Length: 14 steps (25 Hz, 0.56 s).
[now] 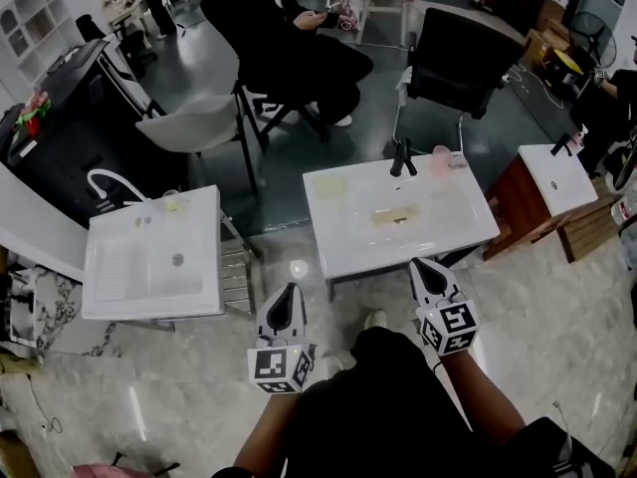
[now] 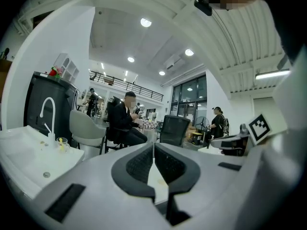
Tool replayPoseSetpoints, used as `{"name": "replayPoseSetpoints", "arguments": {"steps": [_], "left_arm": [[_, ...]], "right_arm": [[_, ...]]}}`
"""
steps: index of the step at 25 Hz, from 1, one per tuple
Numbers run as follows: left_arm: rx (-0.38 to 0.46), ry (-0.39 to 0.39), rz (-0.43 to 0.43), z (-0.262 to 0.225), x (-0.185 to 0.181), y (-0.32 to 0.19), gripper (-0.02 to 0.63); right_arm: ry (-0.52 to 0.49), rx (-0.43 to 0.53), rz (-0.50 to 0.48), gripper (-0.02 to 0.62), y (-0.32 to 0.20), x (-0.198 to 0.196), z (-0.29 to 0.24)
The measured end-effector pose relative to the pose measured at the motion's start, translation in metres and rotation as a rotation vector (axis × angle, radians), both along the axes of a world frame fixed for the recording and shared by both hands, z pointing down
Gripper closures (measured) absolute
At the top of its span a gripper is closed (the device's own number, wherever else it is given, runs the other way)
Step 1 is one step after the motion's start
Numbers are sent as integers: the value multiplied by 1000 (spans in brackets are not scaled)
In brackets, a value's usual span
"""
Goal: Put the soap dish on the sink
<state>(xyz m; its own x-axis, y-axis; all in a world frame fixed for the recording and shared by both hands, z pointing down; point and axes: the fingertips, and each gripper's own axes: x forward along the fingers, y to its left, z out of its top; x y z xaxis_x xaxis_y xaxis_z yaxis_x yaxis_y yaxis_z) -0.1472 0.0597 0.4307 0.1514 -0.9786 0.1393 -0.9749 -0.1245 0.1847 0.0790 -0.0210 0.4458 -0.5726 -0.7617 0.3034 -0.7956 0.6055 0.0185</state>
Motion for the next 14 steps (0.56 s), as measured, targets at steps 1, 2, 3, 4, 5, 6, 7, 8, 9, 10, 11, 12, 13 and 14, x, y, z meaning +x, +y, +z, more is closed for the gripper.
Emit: {"name": "replayPoseSetpoints", "arguments": {"steps": [1,2,3,4,5,6,7,8,9,10,11,12,13,14], "left_arm": [[-1,2,-1,1,-1,3,589],[-1,3,-1,3,-2,5,589],[0,6,-3,4,-3,6,589],[0,9,-4,5,-4,7,589],[1,13,-5,5,-4,7,589],[2,16,-5,6,-4,8,589],[2,20,-5,5,-4,7,589],[2,22,-5,5,-4,7,589],[1,24,-5,5,-5,7,589],[-1,25,-4,5,-5,7,589],[-6,26,-3,5,-5,8,589],[-11,27,-1,6,-4,10,589],[-16,29,2,7,-3,12,589],[-22,30,4,7,-2,13,589]], "right_arm": [[2,1,-5,597,3,-2,0],[2,1,-9,597,5,-3,0],[1,3,-12,597,6,-5,0],[1,5,-15,597,7,-6,0],[2,7,-17,597,8,-7,0],[4,10,-18,597,8,-8,-1],[6,12,-18,597,8,-9,-2],[7,13,-18,597,7,-10,-3],[8,13,-17,597,7,-10,-4],[9,10,-15,597,8,-10,-4],[11,5,-13,597,10,-10,-4],[12,-1,-9,597,13,-8,-3],[13,-7,-4,597,16,-7,-3],[14,-14,1,597,19,-5,-2]]}}
